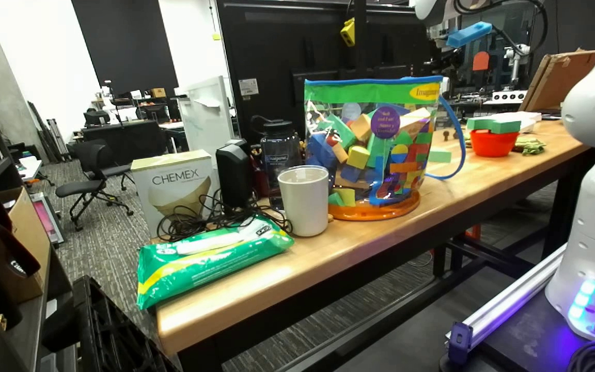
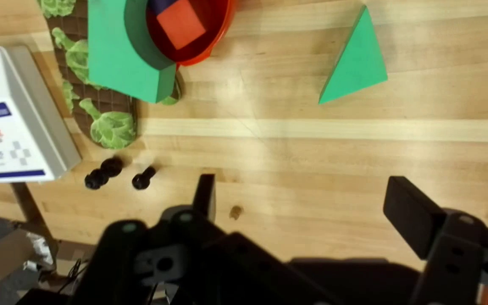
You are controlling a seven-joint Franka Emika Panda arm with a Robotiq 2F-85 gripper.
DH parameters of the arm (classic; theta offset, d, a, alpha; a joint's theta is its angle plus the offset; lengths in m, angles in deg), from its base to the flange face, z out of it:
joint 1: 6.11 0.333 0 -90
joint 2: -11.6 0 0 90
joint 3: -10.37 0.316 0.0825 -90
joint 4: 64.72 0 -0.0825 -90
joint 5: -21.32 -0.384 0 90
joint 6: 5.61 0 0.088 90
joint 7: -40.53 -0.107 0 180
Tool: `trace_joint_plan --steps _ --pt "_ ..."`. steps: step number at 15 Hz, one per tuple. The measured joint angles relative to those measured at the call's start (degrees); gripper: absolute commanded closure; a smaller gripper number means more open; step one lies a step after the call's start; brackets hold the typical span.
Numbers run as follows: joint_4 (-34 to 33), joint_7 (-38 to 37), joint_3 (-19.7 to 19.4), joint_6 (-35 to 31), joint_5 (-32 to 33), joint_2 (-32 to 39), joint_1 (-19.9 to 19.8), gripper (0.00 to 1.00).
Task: Remove one block from the toy bag
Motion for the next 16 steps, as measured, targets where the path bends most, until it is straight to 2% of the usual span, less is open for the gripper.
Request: trace_joint_plan --steps 7,16 --pt "3.8 0.2 4.4 -0.1 6.2 -15.0 2.3 0.00" --pt "11.2 8.7 6.9 -1.0 6.7 -26.8 7.9 0.00"
